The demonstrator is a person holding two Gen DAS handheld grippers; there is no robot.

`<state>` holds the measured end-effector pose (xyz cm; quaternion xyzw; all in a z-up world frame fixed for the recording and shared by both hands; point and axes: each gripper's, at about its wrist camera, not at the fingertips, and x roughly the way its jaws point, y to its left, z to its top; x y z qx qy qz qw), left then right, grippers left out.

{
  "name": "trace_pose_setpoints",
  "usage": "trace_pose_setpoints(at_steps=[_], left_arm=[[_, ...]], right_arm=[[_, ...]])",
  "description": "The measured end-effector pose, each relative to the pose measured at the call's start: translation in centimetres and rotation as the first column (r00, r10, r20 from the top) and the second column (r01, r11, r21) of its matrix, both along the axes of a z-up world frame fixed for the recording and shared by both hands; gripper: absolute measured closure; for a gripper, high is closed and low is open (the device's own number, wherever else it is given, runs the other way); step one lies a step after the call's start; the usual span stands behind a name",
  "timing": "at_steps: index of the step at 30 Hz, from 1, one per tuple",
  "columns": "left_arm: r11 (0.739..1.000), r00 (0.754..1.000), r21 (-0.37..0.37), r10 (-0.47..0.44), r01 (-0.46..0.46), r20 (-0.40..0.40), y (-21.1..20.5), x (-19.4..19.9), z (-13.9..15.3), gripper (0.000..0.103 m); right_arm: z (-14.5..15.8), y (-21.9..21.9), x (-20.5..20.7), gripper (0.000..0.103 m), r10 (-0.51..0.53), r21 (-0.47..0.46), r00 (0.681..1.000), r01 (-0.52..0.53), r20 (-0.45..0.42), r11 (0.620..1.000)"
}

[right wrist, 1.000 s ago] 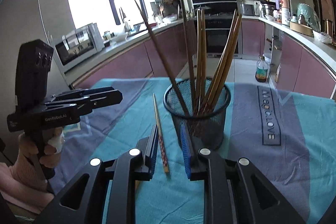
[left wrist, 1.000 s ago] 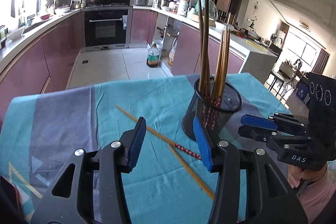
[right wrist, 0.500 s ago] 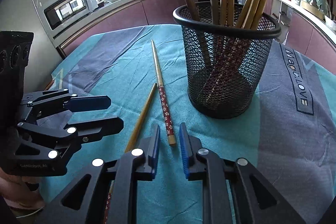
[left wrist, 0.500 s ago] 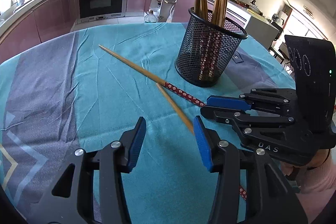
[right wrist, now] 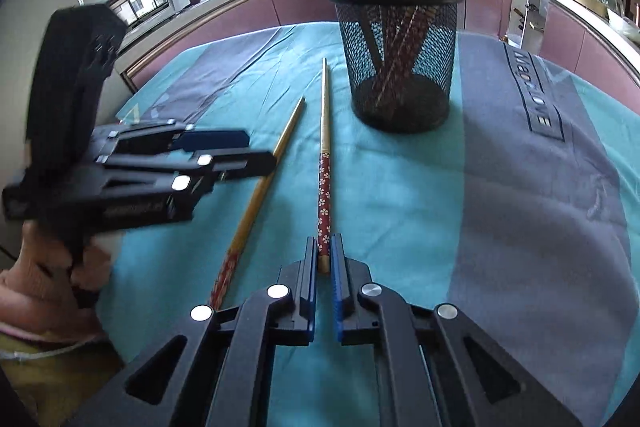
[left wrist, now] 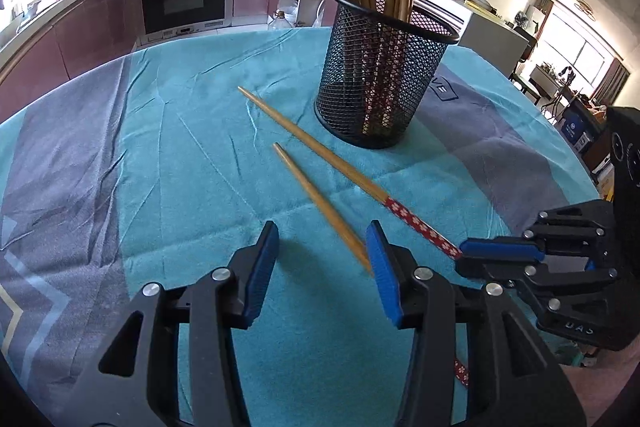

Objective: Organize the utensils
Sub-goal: 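Withdraw both open grippers from the holder toward the remaining chopsticks on the cloth, then grasp a chopstick with the right gripper while the left gripper grasps another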

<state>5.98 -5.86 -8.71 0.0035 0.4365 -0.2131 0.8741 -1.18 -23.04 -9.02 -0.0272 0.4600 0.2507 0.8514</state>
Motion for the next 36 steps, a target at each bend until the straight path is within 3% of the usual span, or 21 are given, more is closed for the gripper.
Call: trace_pose_setpoints(at_steps=[9, 21, 28, 30, 36], left_arm=[[1.0, 1.0, 0.02, 0.008, -0.008, 0.001, -1.0, -0.1, -0.4, 0.06], [0.999, 1.0, 0.032, 0.012, -0.012, 0.002, -1.1, 0.5, -0.3, 0.064], [0.999, 1.0, 0.033, 0.014, -0.014, 0.008, -1.1, 1.0, -0.4, 0.066], [0.999, 1.0, 0.03, 0.013, -0.013, 0.009, -0.9, 1.2, -0.4, 0.067], [1.0, 1.0, 0.023, 0.004, -0.004, 0.012, -0.9, 1.9, -0.2, 0.076]], right_arm=[[0.5, 0.2, -3.1, 0.09, 0.149, -0.033, 0.987, -0.151, -0.055, 0.988], [1.1, 2.0, 3.6, 0.089, 0.027, 0.047, 0.998, -0.029, 0.06, 0.998], [0.6, 3.0, 5.4, 0.09, 0.032, 0.028, 0.999, -0.033, 0.042, 0.999], [0.4, 3.0, 5.5, 0.094, 0.033, 0.023, 0.999, -0.033, 0.033, 0.999], [0.1, 2.7, 4.8, 0.097, 0.023, 0.031, 1.0, -0.024, 0.016, 0.999]])
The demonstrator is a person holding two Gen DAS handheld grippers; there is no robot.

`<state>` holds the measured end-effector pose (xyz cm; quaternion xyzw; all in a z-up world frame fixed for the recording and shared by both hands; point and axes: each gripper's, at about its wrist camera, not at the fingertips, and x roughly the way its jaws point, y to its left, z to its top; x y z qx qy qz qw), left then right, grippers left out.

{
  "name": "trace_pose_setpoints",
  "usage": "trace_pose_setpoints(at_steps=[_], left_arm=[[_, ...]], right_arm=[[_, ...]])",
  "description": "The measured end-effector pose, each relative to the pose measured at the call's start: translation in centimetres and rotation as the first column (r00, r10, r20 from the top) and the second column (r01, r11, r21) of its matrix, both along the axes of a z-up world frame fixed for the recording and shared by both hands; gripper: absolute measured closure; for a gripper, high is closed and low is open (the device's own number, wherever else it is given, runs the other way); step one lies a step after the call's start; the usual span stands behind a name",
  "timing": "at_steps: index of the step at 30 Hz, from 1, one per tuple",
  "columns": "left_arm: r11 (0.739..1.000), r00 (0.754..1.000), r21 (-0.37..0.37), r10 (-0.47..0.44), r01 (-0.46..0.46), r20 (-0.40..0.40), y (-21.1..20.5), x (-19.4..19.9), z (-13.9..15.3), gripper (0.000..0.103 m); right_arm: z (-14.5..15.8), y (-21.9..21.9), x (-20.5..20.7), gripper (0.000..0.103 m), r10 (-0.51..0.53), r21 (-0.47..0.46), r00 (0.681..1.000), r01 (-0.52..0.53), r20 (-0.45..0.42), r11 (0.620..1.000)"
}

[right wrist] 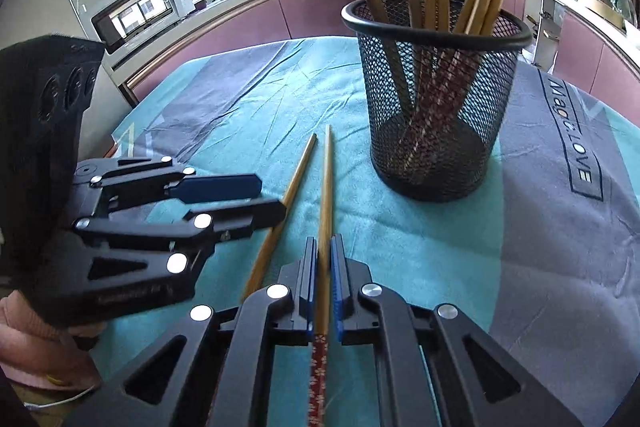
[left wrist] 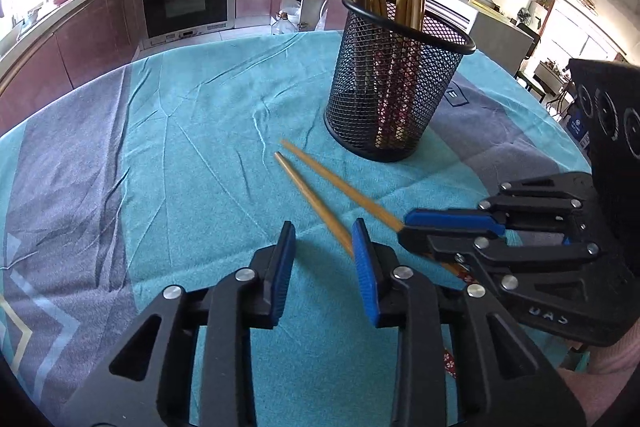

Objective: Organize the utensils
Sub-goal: 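Grasp a chopstick with the right gripper while the left gripper grasps another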

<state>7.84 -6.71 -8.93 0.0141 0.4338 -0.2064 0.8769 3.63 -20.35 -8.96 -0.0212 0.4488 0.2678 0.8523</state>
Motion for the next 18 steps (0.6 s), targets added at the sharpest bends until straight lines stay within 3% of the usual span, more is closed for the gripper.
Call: trace_pose_setpoints(at_steps=[7, 18], left_arm=[[1.0, 1.0, 0.012, 0.018, -0.017, -0.016, 0.3, 0.6, -0.5, 0.086], [1.0, 1.0, -0.008, 0.022, -0.022, -0.019, 0.5, 0.0, -0.3, 0.072]], right_arm=[[0.1, -0.6, -1.2, 0.096, 0.0, -0.026, 1.0, 0.0, 0.0, 1.0], [-0.1, 1.7, 0.5, 0.095, 0.005, -0.087, 0.998, 0.0, 0.061, 0.996]])
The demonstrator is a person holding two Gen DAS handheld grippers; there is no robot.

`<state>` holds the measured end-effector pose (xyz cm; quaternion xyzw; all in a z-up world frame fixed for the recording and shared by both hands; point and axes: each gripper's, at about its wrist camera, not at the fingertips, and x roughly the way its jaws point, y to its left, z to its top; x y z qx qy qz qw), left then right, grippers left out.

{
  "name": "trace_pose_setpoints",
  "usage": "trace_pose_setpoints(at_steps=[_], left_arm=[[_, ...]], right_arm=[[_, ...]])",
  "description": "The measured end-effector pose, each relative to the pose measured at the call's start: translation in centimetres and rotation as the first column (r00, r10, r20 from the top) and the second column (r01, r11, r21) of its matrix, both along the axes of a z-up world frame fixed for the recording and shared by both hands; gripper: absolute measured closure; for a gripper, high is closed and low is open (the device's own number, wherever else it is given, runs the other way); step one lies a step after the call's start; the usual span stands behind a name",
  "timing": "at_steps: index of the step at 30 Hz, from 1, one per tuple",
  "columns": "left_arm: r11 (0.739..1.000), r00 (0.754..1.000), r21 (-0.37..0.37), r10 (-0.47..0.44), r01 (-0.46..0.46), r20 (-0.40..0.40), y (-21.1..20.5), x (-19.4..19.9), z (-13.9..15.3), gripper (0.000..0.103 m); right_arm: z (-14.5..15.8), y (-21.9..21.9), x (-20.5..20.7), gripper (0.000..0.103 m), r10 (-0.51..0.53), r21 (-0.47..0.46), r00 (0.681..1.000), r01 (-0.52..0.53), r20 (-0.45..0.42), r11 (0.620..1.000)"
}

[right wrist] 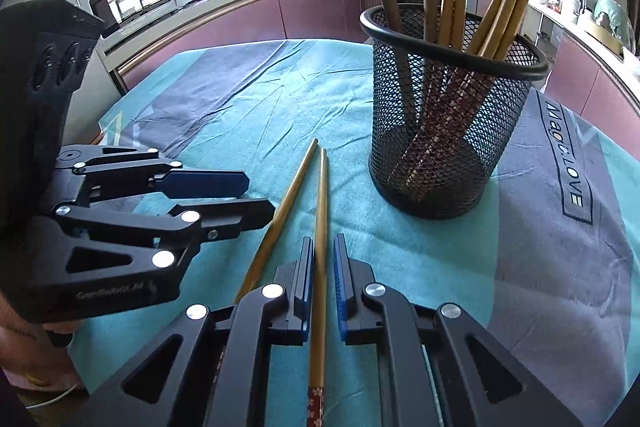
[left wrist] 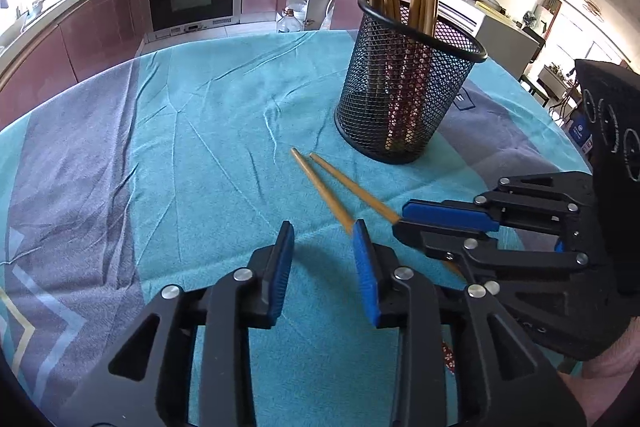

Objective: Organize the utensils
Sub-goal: 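Grasp a chopstick with the right gripper while the left gripper grasps another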

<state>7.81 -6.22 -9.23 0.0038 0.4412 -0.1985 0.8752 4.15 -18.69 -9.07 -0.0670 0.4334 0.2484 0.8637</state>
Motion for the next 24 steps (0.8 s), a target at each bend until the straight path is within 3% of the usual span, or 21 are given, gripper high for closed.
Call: trace_pose_setpoints(at_steps=[8, 19, 24], left_arm=[[0.999, 0.999, 0.01, -0.034, 0.034, -0.007, -1.3, 0.0, -0.2, 0.073], [0.994, 0.999, 0.101, -0.037, 0.033, 0.035, -2.8, -0.2, -0.6, 0.072], [0.992, 0.998, 0.121, -0.039, 0.033, 0.045, -2.9, -0.3, -0.6, 0.081]], right_arm=[[0.1, -1.1, 0.0, 0.098, -0.027, 0.005, 1.0, 0.027, -0.002, 1.0], [0.0, -1.6, -0.3, 0.097, -0.04, -0.01, 0.999, 0.04, 0.011, 0.999], [-0.1, -1.4, -0.2, 0.096, -0.037, -0.01, 0.999, 0.038, 0.015, 0.999]])
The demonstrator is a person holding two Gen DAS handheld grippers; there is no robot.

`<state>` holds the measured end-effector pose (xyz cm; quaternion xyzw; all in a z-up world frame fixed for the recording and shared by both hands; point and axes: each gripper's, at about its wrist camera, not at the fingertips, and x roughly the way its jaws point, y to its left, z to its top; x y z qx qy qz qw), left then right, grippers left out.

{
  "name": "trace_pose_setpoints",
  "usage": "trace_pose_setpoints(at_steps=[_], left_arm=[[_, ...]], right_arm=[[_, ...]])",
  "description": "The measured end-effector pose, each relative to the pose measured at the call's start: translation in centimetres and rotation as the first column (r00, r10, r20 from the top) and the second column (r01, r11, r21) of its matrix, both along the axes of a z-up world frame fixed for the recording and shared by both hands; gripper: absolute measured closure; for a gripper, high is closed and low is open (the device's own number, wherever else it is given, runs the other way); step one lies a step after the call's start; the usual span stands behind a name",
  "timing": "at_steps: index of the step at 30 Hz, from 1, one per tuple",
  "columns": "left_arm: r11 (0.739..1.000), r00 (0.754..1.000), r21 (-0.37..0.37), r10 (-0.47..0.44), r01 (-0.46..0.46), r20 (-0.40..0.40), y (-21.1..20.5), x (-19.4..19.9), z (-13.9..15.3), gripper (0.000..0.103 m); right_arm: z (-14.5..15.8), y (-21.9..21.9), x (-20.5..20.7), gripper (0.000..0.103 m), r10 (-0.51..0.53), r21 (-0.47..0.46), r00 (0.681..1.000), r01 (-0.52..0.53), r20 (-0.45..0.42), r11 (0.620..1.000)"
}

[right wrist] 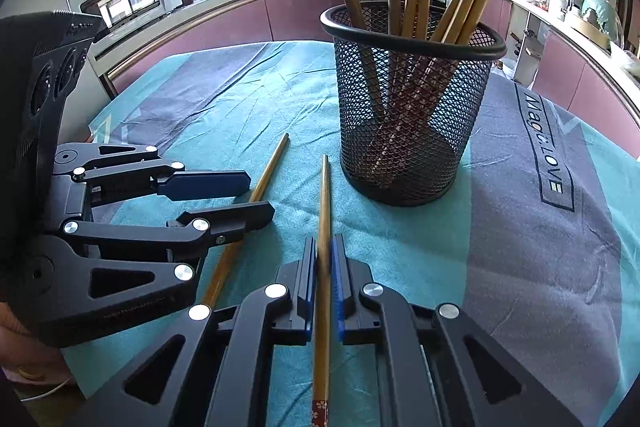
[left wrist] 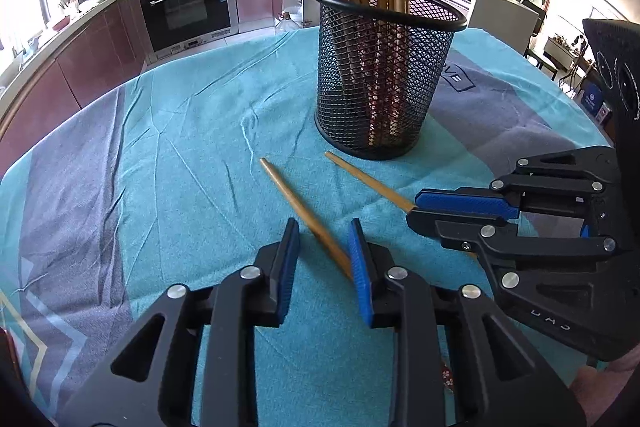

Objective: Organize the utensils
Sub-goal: 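Grasp a chopstick with the right gripper while the left gripper grasps another, then lift both chopsticks upright and carry them toward the mesh holder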

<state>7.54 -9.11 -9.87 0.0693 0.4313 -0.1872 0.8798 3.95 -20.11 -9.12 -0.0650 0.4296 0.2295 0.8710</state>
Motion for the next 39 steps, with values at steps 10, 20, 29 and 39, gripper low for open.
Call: trace_pose_setpoints(at_steps=[10, 20, 29, 39], left_arm=[[1.0, 1.0, -0.012, 0.007, -0.007, -0.011, 1.5, -0.4, 0.2, 0.091], [1.0, 1.0, -0.02, 0.019, -0.019, -0.015, 2.0, -0.4, 0.1, 0.092], [0.999, 0.999, -0.034, 0.04, -0.04, -0.016, 2.1, -0.7, 0.4, 0.096], [0.995, 0.999, -0.093, 0.041, -0.04, 0.009, 3.3, -1.6, 2.1, 0.096]], right_arm=[[0.1, -0.7, -0.5, 0.098, 0.005, 0.058, 1.0, -0.003, -0.029, 0.998], [0.6, -0.9, -1.0, 0.098, 0.011, 0.089, 1.0, -0.009, -0.02, 0.996], [1.9, -1.9, -1.9, 0.098, 0.007, 0.136, 1.0, -0.008, 0.012, 0.991], [3.5, -3.0, -3.0, 0.098, -0.011, 0.196, 0.999, 0.001, 0.05, 0.981]])
